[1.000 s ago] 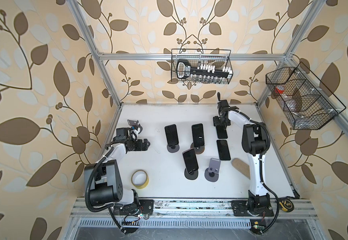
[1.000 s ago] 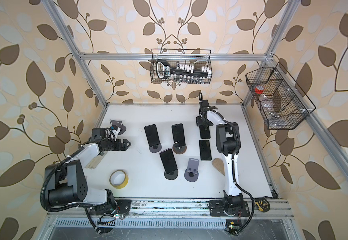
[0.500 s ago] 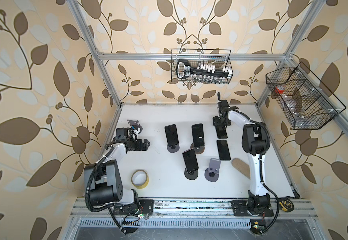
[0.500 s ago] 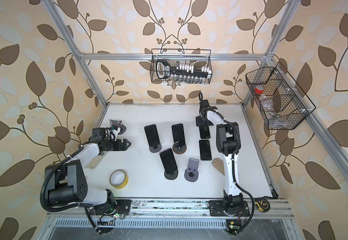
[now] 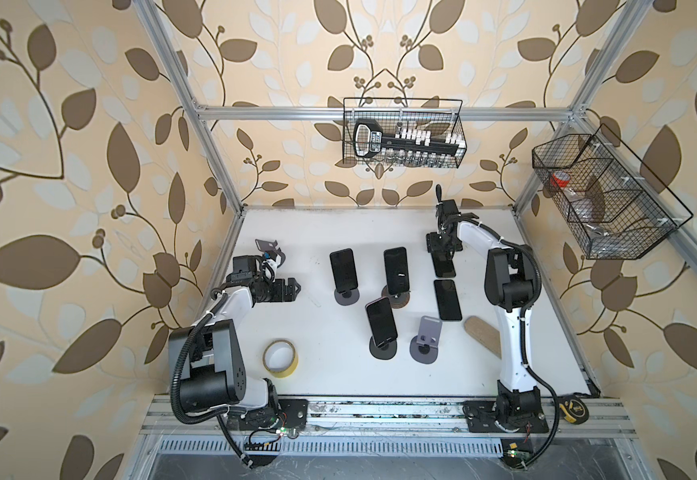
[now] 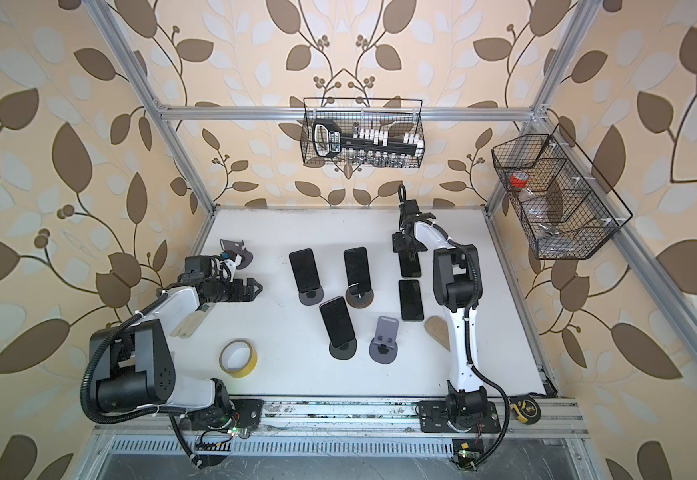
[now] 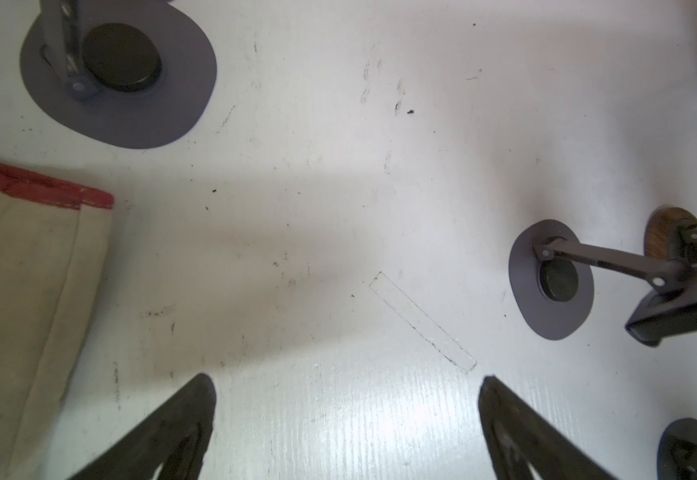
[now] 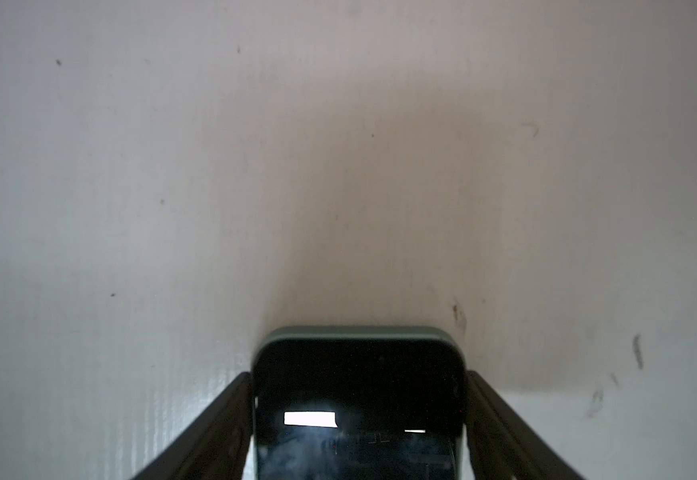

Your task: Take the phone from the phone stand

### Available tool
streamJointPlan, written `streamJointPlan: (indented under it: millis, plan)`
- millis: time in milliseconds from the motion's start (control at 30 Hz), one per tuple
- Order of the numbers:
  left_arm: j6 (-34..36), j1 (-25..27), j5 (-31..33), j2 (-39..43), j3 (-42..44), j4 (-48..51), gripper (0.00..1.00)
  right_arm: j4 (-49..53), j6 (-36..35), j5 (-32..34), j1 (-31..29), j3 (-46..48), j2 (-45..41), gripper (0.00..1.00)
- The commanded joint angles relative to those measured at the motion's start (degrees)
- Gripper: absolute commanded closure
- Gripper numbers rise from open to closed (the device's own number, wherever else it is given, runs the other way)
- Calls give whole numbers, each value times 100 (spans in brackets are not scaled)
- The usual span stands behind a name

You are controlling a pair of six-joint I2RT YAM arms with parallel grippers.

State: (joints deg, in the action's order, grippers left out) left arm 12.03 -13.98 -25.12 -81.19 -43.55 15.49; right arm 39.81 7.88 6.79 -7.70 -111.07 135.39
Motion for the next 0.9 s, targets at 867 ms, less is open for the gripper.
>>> streamJointPlan:
  millis: [867]
  plan:
    - [151,-70,-369,-99,-248,88,1,204,1230,1538,-829,2985,-3900,11]
